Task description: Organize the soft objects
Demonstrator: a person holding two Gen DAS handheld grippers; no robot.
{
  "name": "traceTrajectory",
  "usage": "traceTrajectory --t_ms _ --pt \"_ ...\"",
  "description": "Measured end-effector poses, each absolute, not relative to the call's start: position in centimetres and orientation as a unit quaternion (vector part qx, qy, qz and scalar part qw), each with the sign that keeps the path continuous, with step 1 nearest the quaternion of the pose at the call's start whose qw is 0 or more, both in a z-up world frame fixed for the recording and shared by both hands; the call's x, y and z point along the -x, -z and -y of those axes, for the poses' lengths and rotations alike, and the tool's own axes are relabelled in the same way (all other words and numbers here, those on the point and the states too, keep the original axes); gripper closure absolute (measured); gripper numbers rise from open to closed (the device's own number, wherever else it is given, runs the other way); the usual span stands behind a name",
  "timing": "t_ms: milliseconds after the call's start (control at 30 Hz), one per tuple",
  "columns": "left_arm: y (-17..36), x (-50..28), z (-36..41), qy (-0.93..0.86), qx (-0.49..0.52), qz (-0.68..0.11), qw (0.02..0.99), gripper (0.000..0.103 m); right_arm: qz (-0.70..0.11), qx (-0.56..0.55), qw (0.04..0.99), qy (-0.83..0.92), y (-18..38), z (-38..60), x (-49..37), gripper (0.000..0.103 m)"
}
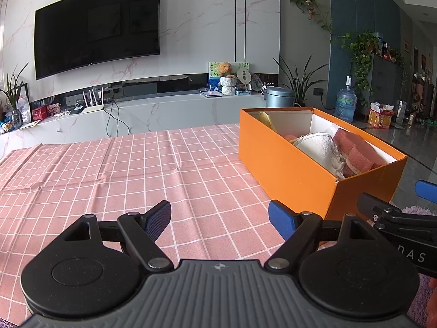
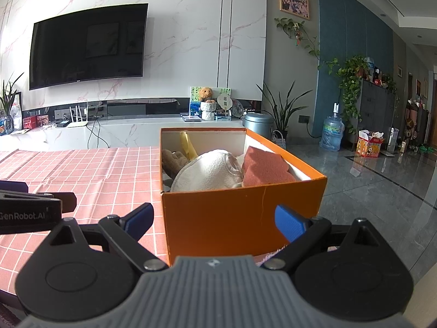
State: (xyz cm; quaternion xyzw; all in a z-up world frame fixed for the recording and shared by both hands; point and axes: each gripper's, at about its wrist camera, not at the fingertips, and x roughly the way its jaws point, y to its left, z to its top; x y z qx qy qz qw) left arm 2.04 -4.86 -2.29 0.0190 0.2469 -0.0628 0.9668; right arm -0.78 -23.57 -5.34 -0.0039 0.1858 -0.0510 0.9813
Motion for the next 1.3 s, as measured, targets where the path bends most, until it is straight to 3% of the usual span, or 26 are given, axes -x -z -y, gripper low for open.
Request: traceTrajectory --t_ms 1300 --pt "2.42 -1.36 5.0 0.067 -0.017 -0.248 0.966 0.008 -0.185 0.005 0.981 0.05 5.38 23.55 0.7 0.009"
